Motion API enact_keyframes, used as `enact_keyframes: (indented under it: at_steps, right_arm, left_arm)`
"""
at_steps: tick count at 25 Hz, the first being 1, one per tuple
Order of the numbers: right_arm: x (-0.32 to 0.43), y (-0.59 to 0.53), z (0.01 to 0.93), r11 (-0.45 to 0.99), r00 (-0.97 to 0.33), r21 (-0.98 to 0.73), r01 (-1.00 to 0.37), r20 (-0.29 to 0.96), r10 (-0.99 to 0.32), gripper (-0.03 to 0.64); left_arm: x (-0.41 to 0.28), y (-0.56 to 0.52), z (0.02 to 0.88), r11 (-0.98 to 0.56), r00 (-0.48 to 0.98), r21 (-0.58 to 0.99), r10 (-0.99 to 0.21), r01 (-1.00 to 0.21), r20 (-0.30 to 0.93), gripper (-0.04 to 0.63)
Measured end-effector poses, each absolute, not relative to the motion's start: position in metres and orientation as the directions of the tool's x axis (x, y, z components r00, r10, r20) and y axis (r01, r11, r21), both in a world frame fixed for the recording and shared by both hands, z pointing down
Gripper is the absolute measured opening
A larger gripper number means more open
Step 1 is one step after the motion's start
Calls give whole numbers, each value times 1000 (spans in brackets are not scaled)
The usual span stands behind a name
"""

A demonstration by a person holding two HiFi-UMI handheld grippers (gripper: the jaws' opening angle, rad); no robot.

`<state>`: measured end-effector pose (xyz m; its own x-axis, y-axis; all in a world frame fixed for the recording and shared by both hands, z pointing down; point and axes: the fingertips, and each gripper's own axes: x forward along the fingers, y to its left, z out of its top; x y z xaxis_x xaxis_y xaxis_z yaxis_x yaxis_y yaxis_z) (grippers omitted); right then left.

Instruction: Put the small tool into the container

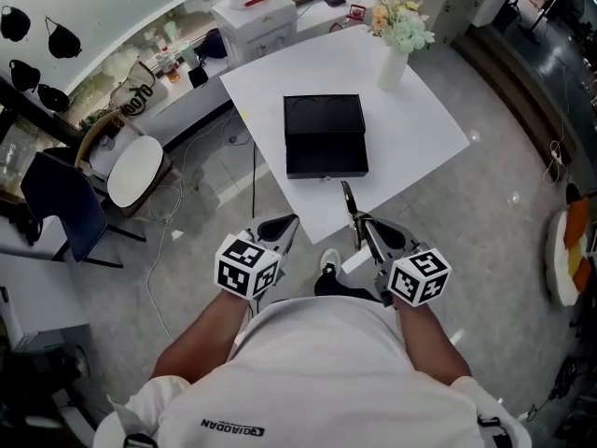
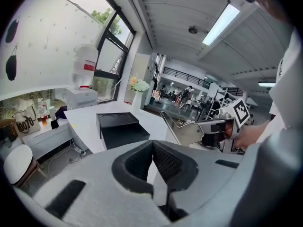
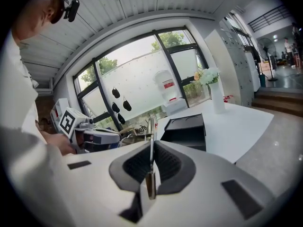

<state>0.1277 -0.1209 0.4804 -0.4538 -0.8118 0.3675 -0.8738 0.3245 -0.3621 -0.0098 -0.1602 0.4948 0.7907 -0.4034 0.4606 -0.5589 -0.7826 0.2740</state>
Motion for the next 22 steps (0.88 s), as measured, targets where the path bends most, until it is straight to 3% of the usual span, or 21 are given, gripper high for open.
enact_keyframes:
  at_steps: [11, 22]
  right_arm:
    - [170, -208, 494, 440, -553, -350, -827, 374, -744, 11]
    - [165, -244, 520, 520, -593, -286, -804, 437, -676, 11]
  left_arm:
    - [30, -223, 497, -720, 726, 252, -480, -647, 492, 9]
    - [21, -240, 511, -659, 682, 265, -523, -704, 511, 9]
